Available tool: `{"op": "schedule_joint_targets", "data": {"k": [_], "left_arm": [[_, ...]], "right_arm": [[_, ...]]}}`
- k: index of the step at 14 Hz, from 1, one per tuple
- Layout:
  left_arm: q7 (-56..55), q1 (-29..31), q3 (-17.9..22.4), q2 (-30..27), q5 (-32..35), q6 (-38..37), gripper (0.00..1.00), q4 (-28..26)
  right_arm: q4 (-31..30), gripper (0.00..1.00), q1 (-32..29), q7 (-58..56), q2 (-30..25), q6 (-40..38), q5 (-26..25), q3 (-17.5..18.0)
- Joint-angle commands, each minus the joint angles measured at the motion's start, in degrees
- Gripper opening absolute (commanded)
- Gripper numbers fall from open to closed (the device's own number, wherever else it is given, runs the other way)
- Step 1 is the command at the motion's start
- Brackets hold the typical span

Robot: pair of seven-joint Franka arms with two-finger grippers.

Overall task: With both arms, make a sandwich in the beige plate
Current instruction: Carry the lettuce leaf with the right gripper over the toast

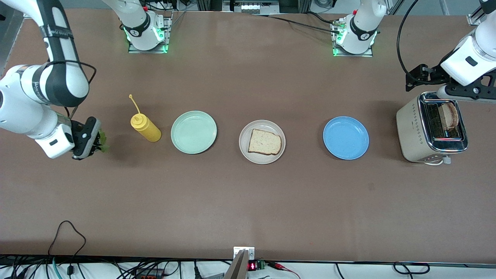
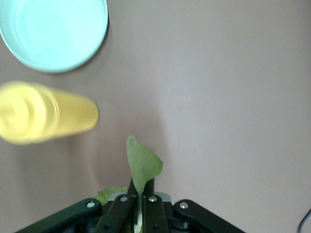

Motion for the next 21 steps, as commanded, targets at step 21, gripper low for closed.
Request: {"op": "schedule_joint_targets", "data": {"k": [21], "left_arm": [[0.69, 0.17, -0.04, 1.06, -0.75, -1.53, 1.0, 2.14]], "right_arm": [[28.9, 0.0, 37.7, 51.5, 25.39, 11.0, 0.54, -0.22]]}}
